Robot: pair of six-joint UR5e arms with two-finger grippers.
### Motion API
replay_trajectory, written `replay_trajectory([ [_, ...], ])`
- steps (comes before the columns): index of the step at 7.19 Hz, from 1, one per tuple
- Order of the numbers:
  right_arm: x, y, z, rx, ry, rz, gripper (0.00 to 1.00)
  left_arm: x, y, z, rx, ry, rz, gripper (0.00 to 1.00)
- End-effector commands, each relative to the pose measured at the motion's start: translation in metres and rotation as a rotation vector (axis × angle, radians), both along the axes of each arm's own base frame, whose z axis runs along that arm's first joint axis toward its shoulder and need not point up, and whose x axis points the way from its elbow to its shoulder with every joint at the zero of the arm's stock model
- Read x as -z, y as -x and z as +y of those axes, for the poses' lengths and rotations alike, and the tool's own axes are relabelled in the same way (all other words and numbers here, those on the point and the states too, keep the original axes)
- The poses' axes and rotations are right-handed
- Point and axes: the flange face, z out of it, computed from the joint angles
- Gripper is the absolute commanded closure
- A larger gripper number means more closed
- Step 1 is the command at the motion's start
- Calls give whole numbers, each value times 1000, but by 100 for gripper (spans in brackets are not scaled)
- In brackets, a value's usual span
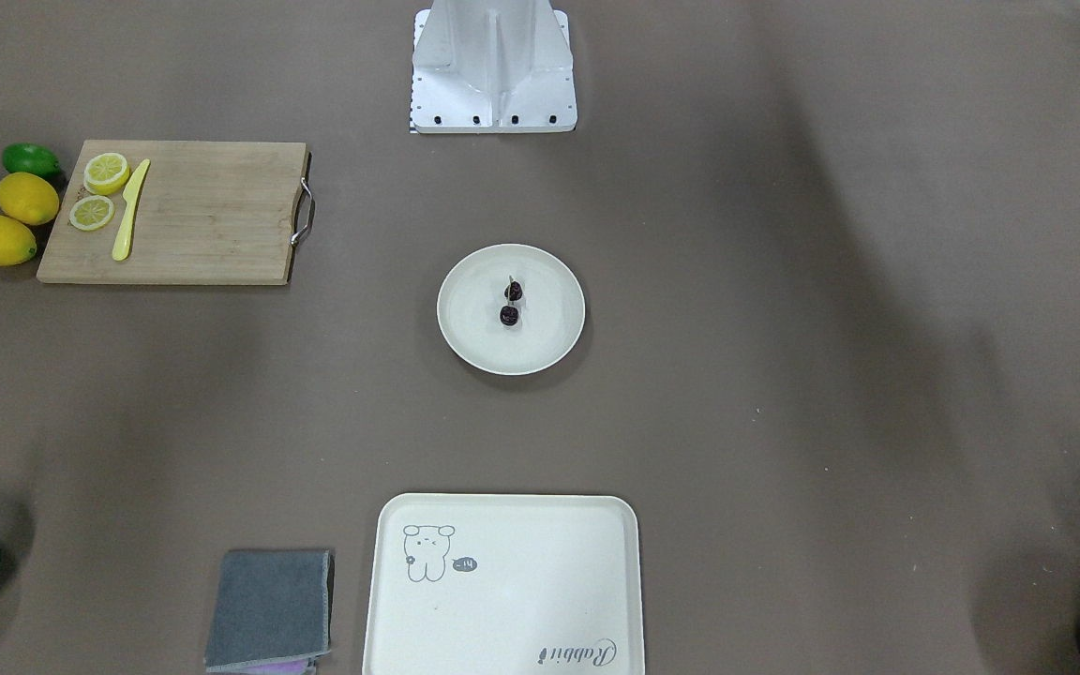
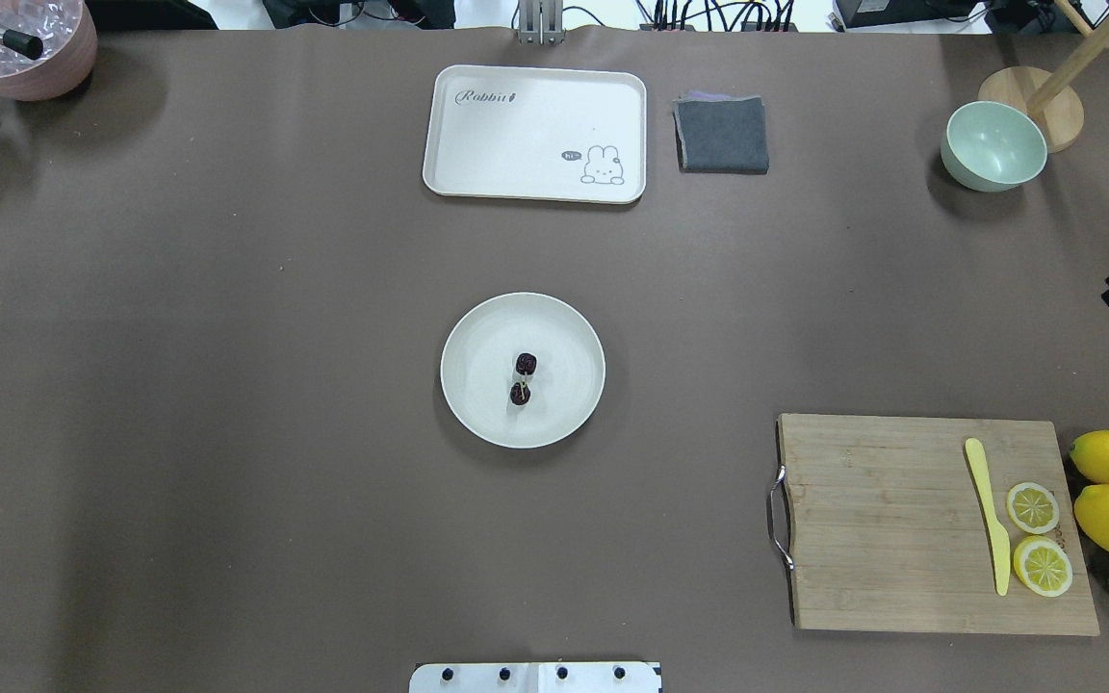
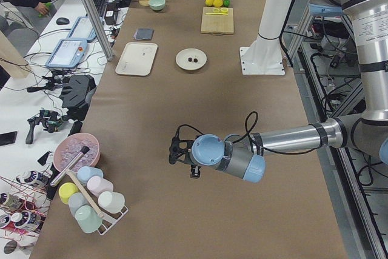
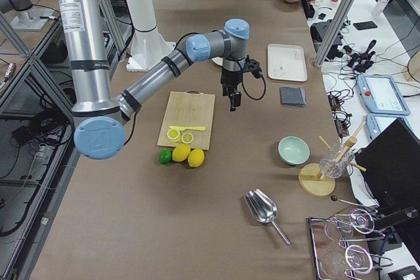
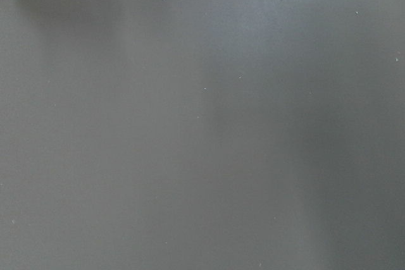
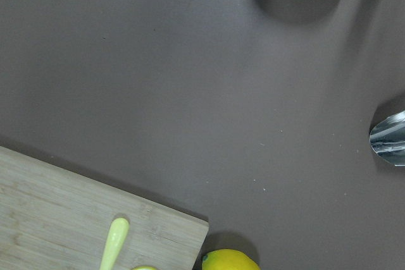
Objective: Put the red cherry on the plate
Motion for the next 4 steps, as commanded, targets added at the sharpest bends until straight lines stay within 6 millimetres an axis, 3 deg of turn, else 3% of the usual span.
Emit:
replay_trajectory([
  [1,-30,-41,13,-51,-6,-66,0,-7,-15,-6,-35,-42,-116,1],
  [4,-42,-60,20,-76,28,-115,0,25,-33,-18,-57,-116,-181,1],
])
